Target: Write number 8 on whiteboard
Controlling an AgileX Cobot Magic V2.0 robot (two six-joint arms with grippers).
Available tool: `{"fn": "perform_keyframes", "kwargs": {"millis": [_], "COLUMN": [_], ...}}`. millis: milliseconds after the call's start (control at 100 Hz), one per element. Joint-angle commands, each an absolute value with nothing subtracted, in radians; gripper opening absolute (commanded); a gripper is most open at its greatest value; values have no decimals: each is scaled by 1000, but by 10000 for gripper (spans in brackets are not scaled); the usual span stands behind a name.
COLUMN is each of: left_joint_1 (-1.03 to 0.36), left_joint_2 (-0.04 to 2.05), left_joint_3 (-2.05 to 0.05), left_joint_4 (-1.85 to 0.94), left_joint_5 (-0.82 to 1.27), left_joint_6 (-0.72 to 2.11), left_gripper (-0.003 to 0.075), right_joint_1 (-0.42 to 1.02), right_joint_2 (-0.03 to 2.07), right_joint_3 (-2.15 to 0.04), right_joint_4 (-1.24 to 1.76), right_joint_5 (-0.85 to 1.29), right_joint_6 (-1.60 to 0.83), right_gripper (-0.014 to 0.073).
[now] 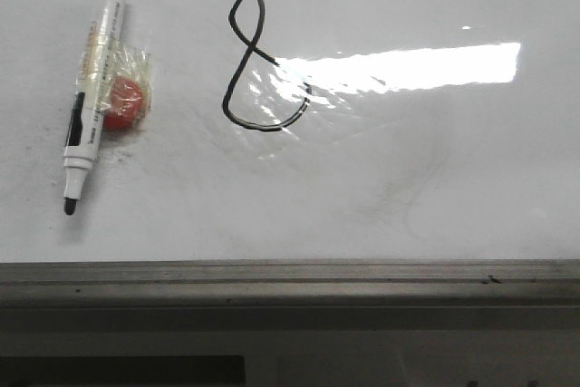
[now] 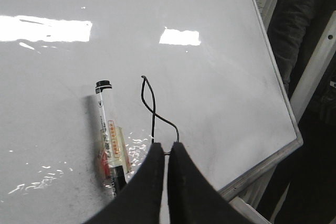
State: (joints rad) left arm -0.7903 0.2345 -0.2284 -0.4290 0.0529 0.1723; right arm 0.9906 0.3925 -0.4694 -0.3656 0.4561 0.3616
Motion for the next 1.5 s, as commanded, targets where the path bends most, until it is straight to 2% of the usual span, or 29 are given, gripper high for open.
{"fn": "perform_keyframes", "kwargs": {"millis": [0, 160, 340, 1100, 1200, 1490], "left_joint_1": [-789, -789, -789, -785, -740, -435], "left_joint_2": [180, 98, 85, 85, 85, 73], "left_joint_3": [-224, -191, -188, -184, -165, -88], "left_joint_4": [-355, -283, -287, -240, -68, -96], "left_joint_5": [18, 85, 97, 100, 94, -74], "left_joint_6": [168, 168, 168, 168, 168, 131], "left_gripper": [-20, -20, -20, -20, -20, -20], "right_joint_1": [991, 991, 991, 991, 991, 991], "right_joint_2": [296, 104, -13, -22, -22, -22], "right_joint_3": [-423, -346, -340, -340, -340, -340], "right_joint_4": [-398, -391, -386, -386, -386, -386], "right_joint_5": [418, 565, 542, 544, 544, 544], "right_joint_6": [364, 364, 366, 366, 366, 366], "right_gripper": [-63, -63, -63, -63, -64, -64]}}
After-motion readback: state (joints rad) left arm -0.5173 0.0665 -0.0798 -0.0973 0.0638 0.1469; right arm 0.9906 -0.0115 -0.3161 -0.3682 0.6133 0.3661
